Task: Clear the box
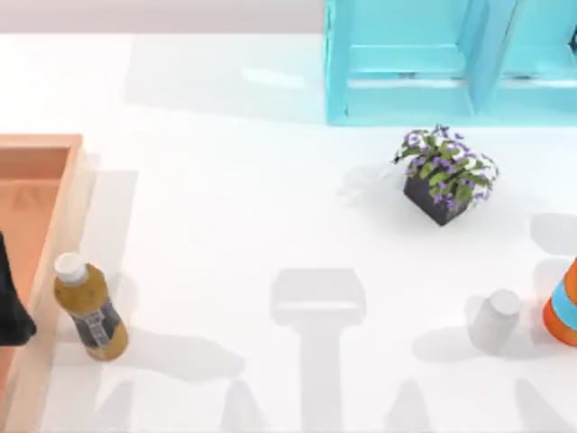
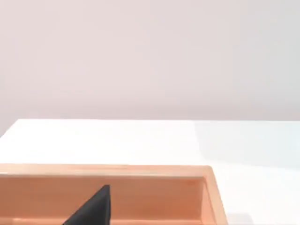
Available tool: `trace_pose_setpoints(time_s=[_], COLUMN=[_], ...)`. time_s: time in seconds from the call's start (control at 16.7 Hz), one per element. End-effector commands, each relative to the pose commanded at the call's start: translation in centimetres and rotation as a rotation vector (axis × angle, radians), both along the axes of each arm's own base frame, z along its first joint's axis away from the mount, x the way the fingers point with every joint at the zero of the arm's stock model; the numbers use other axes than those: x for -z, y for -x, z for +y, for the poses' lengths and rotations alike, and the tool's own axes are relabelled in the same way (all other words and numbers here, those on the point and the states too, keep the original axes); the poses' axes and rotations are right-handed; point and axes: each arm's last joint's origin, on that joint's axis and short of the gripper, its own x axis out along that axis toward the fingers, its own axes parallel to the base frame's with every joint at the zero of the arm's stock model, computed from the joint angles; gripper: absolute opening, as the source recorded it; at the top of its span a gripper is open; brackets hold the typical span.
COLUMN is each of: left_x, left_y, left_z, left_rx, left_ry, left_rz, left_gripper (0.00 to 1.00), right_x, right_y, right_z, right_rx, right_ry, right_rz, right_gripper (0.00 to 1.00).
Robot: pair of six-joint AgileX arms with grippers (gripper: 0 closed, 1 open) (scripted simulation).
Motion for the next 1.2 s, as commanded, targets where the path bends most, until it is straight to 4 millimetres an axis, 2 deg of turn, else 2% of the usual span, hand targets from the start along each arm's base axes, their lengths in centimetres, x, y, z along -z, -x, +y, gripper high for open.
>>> trace_pose_setpoints(time_s=[0.18, 0.3, 0.6, 0.9, 1.2], left_x=[-0.2, -1.0, -4.6, -8.2, -9.1], left_y=[0.0, -0.1, -1.4, -5.6, -11.4], left_z=[0.0, 0.2, 1.0, 2.9, 5.9], left_rx=[-0.004, -0.018, -0.064, -0.077, -0.035], left_ry=[-0.003, -0.018, -0.075, -0.107, -0.078], left_rz=[0.012, 0.066, 0.38, 0.832, 1.264], left_gripper=[1.0, 1.0, 1.0, 1.0, 1.0], right_x=[0.0, 0.0, 0.0, 0.0, 0.0], right_y=[0.0, 0.0, 0.0, 0.0, 0.0], right_z=[0.0, 0.0, 0.0, 0.0, 0.0], right_rx=[0.0, 0.0, 0.0, 0.0, 0.0], right_ry=[0.0, 0.0, 0.0, 0.0, 0.0], right_rz=[0.0, 0.0, 0.0, 0.0, 0.0], right_gripper=[1.0, 1.0, 1.0, 1.0, 1.0])
